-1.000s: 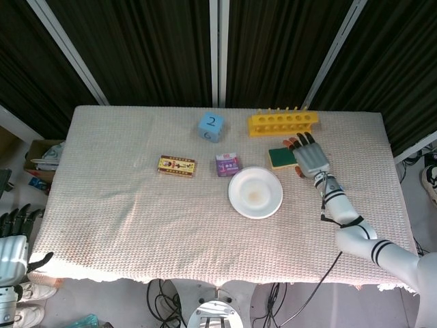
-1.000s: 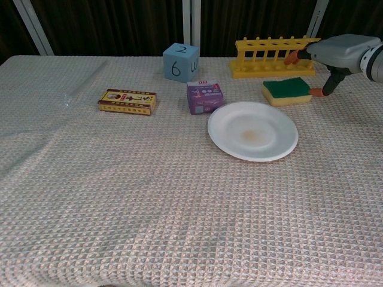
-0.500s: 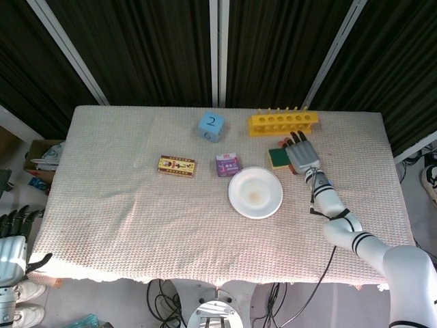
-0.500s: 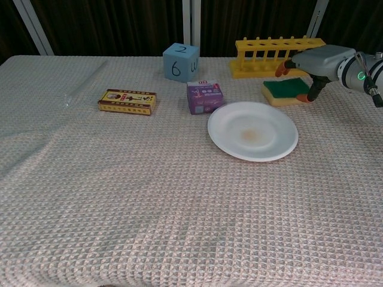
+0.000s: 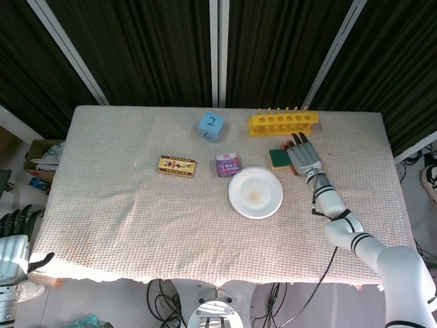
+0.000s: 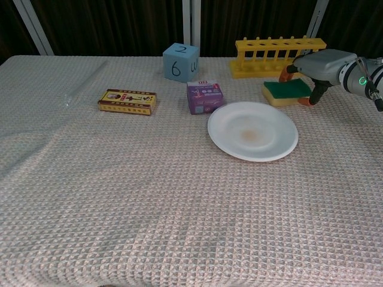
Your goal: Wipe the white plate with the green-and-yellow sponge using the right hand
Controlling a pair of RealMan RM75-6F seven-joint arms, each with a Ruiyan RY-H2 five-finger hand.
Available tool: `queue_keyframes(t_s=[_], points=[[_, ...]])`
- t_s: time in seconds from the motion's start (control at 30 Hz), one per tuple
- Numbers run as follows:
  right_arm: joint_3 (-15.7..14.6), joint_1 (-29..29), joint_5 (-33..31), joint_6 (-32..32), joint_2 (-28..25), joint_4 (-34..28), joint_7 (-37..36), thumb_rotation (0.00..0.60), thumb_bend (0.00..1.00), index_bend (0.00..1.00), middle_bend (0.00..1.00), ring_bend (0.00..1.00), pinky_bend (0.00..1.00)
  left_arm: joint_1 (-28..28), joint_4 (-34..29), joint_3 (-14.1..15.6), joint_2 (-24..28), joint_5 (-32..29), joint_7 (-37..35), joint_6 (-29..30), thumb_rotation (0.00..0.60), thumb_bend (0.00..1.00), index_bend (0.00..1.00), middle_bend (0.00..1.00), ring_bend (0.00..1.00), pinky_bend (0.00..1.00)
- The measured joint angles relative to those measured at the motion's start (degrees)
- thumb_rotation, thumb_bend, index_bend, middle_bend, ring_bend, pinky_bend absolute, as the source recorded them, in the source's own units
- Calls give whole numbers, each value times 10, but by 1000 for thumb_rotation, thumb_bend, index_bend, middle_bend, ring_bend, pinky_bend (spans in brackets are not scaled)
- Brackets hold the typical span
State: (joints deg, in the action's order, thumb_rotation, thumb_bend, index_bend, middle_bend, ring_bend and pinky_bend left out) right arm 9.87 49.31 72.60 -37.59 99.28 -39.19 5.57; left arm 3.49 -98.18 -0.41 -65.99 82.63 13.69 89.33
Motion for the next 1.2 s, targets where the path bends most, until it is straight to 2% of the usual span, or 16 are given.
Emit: queue_keyframes(t_s=[0.13,0.33,0.53,0.7,0.83,0.97,1.2], points=[[-6,-1,16,-17,0,4,-9,600,317,436,287,37,72,-1,1,0,0,1,0,0,600,0,144,39,44,78],[-20,-9,46,-60,-41,-43,2,600,321,488,312,46,77,0,3,0,1,-1,-4,0,600,0,144,39,44,79],[-37,-20,82,-108,-121,-170,67,600,321,555,331,93,87,-2,8,0,-3,4,-8,-1,600,0,144,39,44,79],[-55,-21,108,-120,-166,-277,167,600,324,596,374,128,99,-3,12,0,-6,11,-12,2,600,0,144,39,44,78],[-66,-17,123,-121,-165,-298,242,600,341,626,402,145,100,0,16,2,-6,11,-16,6,600,0,144,39,44,78],[-77,-7,143,-121,-142,-296,293,600,350,638,418,162,100,3,21,2,-6,11,-22,10,600,0,144,39,44,78],[-88,9,173,-118,-111,-276,329,600,353,656,426,162,100,9,33,4,-12,10,-33,14,600,0,144,39,44,79]])
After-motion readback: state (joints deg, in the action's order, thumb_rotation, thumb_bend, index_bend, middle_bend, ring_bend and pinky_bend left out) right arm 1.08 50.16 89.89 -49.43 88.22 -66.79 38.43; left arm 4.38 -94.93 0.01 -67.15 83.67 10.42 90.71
